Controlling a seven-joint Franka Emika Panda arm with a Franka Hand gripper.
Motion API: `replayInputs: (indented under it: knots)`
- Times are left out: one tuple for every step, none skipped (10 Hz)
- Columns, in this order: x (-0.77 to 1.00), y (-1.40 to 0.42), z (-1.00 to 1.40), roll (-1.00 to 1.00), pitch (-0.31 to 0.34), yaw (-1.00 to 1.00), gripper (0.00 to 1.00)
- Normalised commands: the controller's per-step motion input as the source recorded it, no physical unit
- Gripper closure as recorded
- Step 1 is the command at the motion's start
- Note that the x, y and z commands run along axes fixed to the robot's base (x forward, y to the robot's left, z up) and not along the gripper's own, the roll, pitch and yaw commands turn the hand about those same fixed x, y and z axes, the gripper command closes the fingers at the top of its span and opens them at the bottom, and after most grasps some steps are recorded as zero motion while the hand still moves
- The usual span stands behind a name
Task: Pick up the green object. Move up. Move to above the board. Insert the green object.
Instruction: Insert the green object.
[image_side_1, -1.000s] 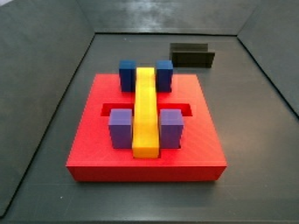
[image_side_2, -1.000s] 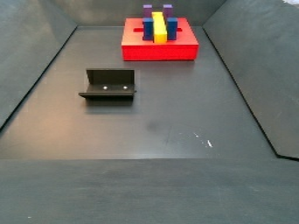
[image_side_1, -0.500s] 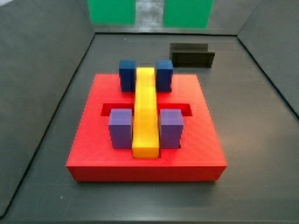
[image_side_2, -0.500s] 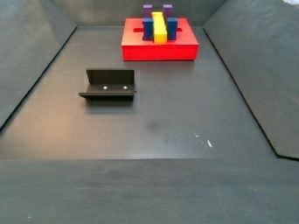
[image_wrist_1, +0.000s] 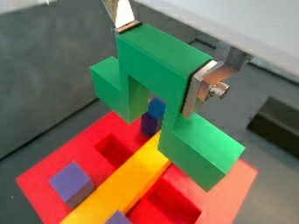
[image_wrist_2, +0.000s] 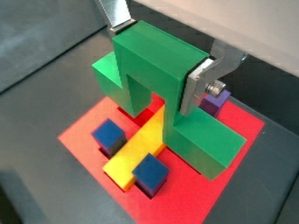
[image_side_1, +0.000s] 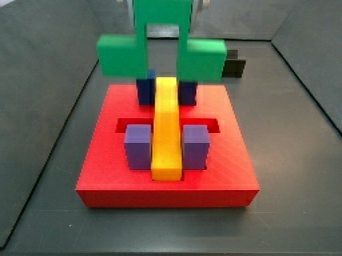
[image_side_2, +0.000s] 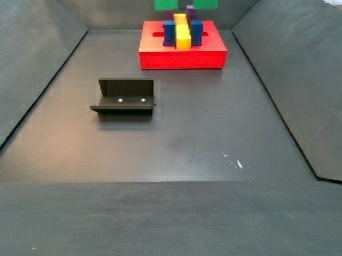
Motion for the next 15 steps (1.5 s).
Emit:
replayInputs:
  knots:
    - [0.00, -0.18, -0.42, 0.01, -0.086, 0.00, 1.00]
    - [0.00, -0.24, -0.33, 0.02, -0.153, 0.09, 1.00]
    - [0.00, -0.16, -0.26, 0.00, -0.130, 0.10, 1.00]
    - [0.00, -0.15, -0.17, 0.07, -0.063, 0.11, 1.00]
    - [0.04, -0.09, -0.24, 0.05, -0.123, 0.06, 1.00]
    - [0.15, -0.05, -0.26, 0.08, -0.141, 0.00, 1.00]
    - [0.17, -0.07, -0.26, 0.09, -0.144, 0.00, 1.00]
    - [0.16, -0.11, -0.28, 0.11, -0.141, 0.00, 1.00]
    - [0.04, -0.10, -0.29, 0.12, -0.124, 0.00, 1.00]
    - [0.00, 0.00, -0.09, 0.09, 0.000, 0.00, 1.00]
    - [0.00, 0.00, 0.00, 0.01, 0.000, 0.00, 1.00]
    - [0.00, 0.00, -0.03, 0.00, 0.000, 0.00, 1.00]
    - [0.00, 0.00, -0.12, 0.02, -0.030, 0.00, 1.00]
    - [0.00, 0.00, -0.24, 0.06, -0.063, 0.00, 1.00]
    - [0.00, 0.00, -0.32, 0.10, -0.079, 0.00, 1.00]
